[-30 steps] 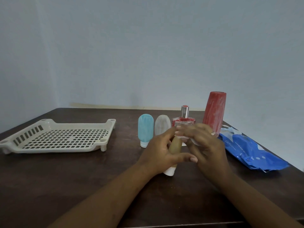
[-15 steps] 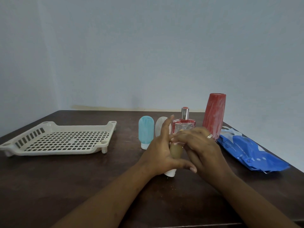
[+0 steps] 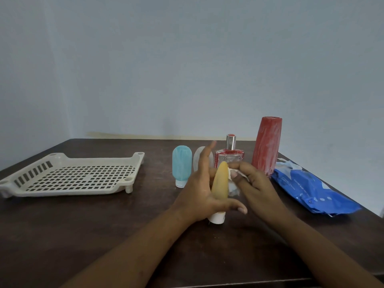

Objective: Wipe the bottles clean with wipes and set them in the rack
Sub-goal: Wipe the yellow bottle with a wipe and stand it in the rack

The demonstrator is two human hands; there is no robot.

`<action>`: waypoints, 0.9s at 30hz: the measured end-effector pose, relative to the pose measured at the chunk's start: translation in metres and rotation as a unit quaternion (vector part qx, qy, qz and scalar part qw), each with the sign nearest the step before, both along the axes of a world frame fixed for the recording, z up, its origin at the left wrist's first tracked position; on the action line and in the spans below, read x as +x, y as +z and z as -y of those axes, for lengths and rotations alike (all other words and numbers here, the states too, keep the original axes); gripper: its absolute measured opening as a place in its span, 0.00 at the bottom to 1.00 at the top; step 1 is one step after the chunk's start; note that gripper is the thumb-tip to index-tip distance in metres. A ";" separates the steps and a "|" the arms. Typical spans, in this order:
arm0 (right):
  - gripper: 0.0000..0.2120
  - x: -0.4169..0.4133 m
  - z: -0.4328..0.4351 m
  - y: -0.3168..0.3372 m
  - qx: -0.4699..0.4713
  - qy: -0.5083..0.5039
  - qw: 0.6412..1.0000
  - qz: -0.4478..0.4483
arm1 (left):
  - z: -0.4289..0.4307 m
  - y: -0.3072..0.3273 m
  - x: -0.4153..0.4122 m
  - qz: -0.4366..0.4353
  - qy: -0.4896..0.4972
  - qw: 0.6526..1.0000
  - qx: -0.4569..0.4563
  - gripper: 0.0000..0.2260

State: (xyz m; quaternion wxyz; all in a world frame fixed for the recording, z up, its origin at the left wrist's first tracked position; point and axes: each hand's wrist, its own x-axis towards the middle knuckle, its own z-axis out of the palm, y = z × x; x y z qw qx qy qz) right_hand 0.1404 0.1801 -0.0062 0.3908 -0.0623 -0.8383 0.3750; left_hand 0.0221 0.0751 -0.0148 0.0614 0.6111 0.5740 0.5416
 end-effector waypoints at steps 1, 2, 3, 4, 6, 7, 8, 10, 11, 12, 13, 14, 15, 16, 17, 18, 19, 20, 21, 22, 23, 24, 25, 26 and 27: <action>0.11 0.000 -0.001 -0.001 0.005 -0.006 1.000 0.000 | -0.001 -0.001 -0.001 0.018 0.003 1.000 0.017 0.58; 0.11 -0.001 -0.001 -0.001 0.010 -0.008 1.000 -0.001 | -0.002 -0.002 -0.002 0.034 0.006 0.999 0.032 0.58; 0.10 -0.001 -0.001 -0.001 0.012 -0.010 1.000 -0.001 | -0.003 -0.003 -0.004 0.044 0.009 0.998 0.040 0.58; 0.10 -0.001 0.000 -0.001 0.011 -0.009 1.000 0.001 | -0.004 -0.004 -0.004 0.047 0.011 0.998 0.042 0.58; 0.10 -0.001 0.003 0.000 -0.011 0.001 1.000 0.000 | -0.003 -0.002 -0.003 0.056 0.017 0.997 0.040 0.57; 0.10 -0.001 0.004 0.000 -0.030 0.011 0.999 -0.006 | -0.002 -0.001 -0.002 0.061 0.025 0.997 0.041 0.56; 0.10 0.000 0.006 0.001 -0.046 0.021 0.999 -0.014 | -0.001 0.001 -0.001 0.065 0.037 0.996 0.046 0.55; 0.09 0.000 0.007 0.000 -0.059 0.029 0.997 -0.028 | 0.000 0.003 -0.003 0.077 0.066 0.993 0.066 0.50; 0.08 0.000 0.008 0.000 -0.056 0.029 0.998 -0.031 | -0.001 0.003 -0.005 0.085 0.081 0.990 0.072 0.47; 0.07 0.000 0.008 -0.001 -0.051 0.029 0.998 -0.030 | -0.001 0.002 -0.007 0.093 0.089 0.989 0.077 0.45; 0.06 0.000 0.008 -0.001 -0.047 0.030 0.998 -0.028 | -0.003 0.001 -0.008 0.101 0.093 0.987 0.082 0.43; 0.05 0.000 0.007 -0.002 -0.046 0.033 0.998 -0.026 | -0.004 0.000 -0.009 0.110 0.093 0.986 0.087 0.42; 0.04 0.000 0.007 -0.002 -0.048 0.038 0.998 -0.026 | -0.004 0.001 -0.009 0.122 0.095 0.984 0.093 0.41; 0.04 0.001 0.007 -0.001 -0.051 0.046 0.997 -0.025 | -0.005 0.002 -0.008 0.137 0.097 0.981 0.100 0.41; 0.04 0.001 0.007 0.000 -0.054 0.057 0.997 -0.024 | -0.005 0.003 -0.009 0.157 0.098 0.977 0.107 0.41; 0.04 0.001 0.008 0.000 -0.055 0.068 0.996 -0.021 | -0.005 0.004 -0.009 0.182 0.096 0.972 0.113 0.41; 0.04 0.001 0.009 0.000 -0.055 0.075 0.996 -0.017 | -0.006 0.004 -0.010 0.206 0.089 0.968 0.116 0.41; 0.04 0.002 0.009 0.001 -0.052 0.078 0.995 -0.014 | -0.006 0.005 -0.010 0.222 0.086 0.965 0.113 0.41; 0.04 0.002 0.009 0.001 -0.049 0.077 0.996 -0.012 | -0.006 0.006 -0.009 0.233 0.084 0.963 0.103 0.41; 0.05 0.002 0.009 0.001 -0.047 0.072 0.996 -0.012 | -0.005 0.006 -0.008 0.238 0.083 0.964 0.086 0.42; 0.06 0.003 0.009 0.001 -0.047 0.064 0.997 -0.014 | -0.004 0.007 -0.006 0.242 0.077 0.965 0.066 0.43; 0.06 0.003 0.009 0.000 -0.049 0.055 0.997 -0.020 | -0.003 0.007 -0.005 0.245 0.067 0.966 0.048 0.44; 0.07 0.003 0.008 0.000 -0.051 0.045 0.997 -0.030 | -0.004 0.006 -0.004 0.245 0.059 0.967 0.032 0.45; 0.07 0.003 0.008 0.000 -0.051 0.032 0.997 -0.043 | -0.003 0.006 -0.003 0.243 0.051 0.968 0.016 0.46; 0.07 0.002 0.008 0.000 -0.046 0.014 0.997 -0.056 | -0.002 0.007 0.000 0.242 0.040 0.970 -0.001 0.46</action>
